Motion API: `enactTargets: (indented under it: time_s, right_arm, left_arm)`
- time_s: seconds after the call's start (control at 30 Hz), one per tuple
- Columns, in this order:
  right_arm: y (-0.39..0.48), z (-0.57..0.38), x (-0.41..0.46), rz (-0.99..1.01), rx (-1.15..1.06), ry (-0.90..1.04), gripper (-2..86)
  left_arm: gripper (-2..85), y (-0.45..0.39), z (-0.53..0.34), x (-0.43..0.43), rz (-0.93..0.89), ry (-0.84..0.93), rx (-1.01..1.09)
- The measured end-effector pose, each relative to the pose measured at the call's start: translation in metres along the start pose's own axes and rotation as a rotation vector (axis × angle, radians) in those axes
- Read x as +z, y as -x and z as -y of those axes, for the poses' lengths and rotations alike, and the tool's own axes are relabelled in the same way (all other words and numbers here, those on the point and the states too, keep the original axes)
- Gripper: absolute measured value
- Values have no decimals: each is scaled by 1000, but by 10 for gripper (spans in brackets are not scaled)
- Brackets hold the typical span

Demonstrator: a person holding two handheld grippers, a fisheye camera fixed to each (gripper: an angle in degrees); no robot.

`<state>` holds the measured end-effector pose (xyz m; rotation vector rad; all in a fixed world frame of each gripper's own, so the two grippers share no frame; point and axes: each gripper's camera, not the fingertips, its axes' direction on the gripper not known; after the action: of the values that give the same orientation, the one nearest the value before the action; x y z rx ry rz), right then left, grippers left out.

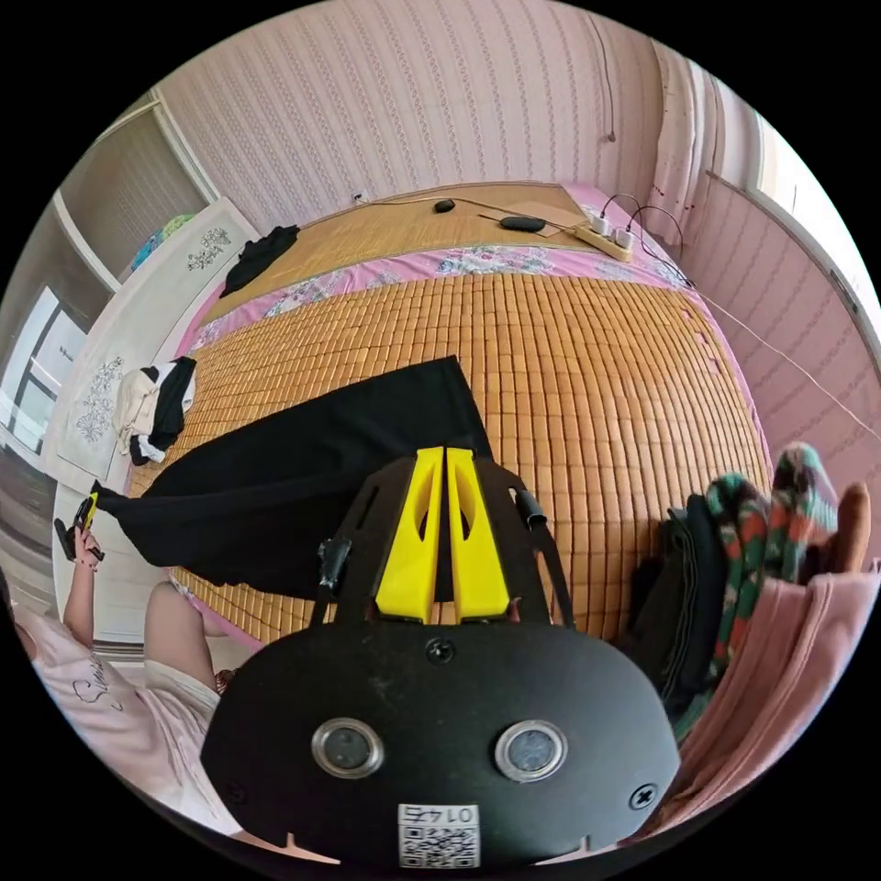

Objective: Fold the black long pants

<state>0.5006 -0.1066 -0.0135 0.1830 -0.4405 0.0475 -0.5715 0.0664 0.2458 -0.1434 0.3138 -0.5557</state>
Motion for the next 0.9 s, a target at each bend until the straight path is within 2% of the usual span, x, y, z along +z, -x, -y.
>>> enactTargets:
  time_s: [0.1, 0.2, 0.27, 0.3, 0.43, 0.5, 0.67, 0.73, 0.9]
  right_arm:
    - [4, 64, 56, -13, 97, 8, 44]
    - [3, 73, 108, 2, 191, 61, 109]
    - [8, 57, 129, 14, 197, 66, 98]
    - [13, 45, 142, -10, 178, 88, 61]
    - [35, 8, 199, -223, 8, 276, 7]
    - [43, -1, 200, -300, -9, 248, 2]
    - [58, -34, 191, -392, -118, 299, -3]
    - [54, -65, 176, -357, -114, 341, -3]
    - [48, -143, 141, -257, -74, 418, -2]
  left_arm:
    - [46, -3, 18, 63, 71, 28, -100]
    - [53, -10, 18, 94, 184, 53, -138]
    - [54, -25, 8, 107, 192, 105, -86]
    - [53, -29, 4, 110, 196, 123, -67]
    - [32, -49, -30, 149, 294, 336, 28]
    - [9, -53, -43, 174, 429, 463, 69]
    - [-8, -93, -56, 196, 604, 567, 300]
    - [-9, -100, -60, 197, 652, 608, 352]
    - [-9, -93, -65, 185, 636, 666, 315]
